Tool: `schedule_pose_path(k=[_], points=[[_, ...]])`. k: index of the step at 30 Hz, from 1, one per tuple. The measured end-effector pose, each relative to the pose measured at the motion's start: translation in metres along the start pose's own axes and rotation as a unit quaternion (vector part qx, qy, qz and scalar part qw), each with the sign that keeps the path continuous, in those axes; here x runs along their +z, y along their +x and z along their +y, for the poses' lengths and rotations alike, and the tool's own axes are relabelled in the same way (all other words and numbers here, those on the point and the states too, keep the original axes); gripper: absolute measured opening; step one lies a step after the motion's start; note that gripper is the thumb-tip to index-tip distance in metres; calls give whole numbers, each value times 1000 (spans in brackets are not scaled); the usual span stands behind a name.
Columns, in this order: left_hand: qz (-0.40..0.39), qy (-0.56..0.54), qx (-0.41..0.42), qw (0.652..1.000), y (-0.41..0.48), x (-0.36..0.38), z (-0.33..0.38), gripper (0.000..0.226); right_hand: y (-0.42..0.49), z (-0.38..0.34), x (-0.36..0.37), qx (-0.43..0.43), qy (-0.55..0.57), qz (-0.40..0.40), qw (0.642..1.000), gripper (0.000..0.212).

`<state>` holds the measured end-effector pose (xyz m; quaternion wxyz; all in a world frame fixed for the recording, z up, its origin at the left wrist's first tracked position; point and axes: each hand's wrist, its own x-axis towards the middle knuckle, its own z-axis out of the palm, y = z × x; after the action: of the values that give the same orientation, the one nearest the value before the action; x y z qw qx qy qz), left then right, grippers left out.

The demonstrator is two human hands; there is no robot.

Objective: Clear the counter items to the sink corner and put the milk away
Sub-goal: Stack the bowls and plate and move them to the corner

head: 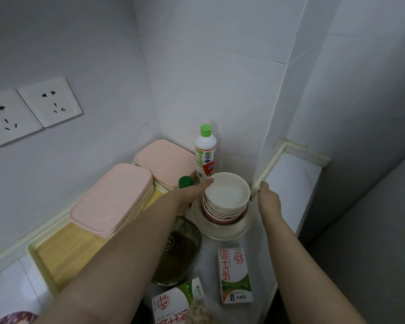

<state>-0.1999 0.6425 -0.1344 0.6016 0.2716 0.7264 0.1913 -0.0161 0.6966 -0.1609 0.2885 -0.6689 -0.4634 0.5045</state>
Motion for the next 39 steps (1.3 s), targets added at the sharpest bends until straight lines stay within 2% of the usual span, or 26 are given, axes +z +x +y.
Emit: schedule_pose_path(k=[2,5,9,11,16,21,24,26,28,32,37,39], points=[[-30,-47,-4,998,1,-3,1,83,7,13,-1,54,-12,-4,998,33],[-75,-89,-2,993,-1,0,2,76,12,35,6,113,-41,-58,991,25],[-95,-143,0,985,-6,7,5,72,9,46,9,46,-174,-88,980,20],[-75,-185,-3,980,-5,7,5,69,6,47,9,25,-204,-94,974,15],[-52,-237,-33,970,16,7,-2,77,3,50,12,14,-207,-90,974,16],[-18,-239,-33,970,22,11,1,72,4,46,13,4,-248,-82,965,12],[2,-257,-31,966,22,12,2,64,6,45,14,-40,-133,-55,989,32],[16,-270,-28,962,24,13,1,63,5,43,16,-37,-18,-81,996,42],[28,-289,-26,957,24,16,1,60,3,43,17,-31,53,-110,992,43],[35,-291,-13,956,30,24,-1,57,4,48,25,-6,102,-135,986,48],[33,-325,-14,945,34,26,-4,68,13,56,30,37,106,-106,988,78],[55,-359,-2,932,37,28,-4,61,19,60,34,41,103,-90,990,88]])
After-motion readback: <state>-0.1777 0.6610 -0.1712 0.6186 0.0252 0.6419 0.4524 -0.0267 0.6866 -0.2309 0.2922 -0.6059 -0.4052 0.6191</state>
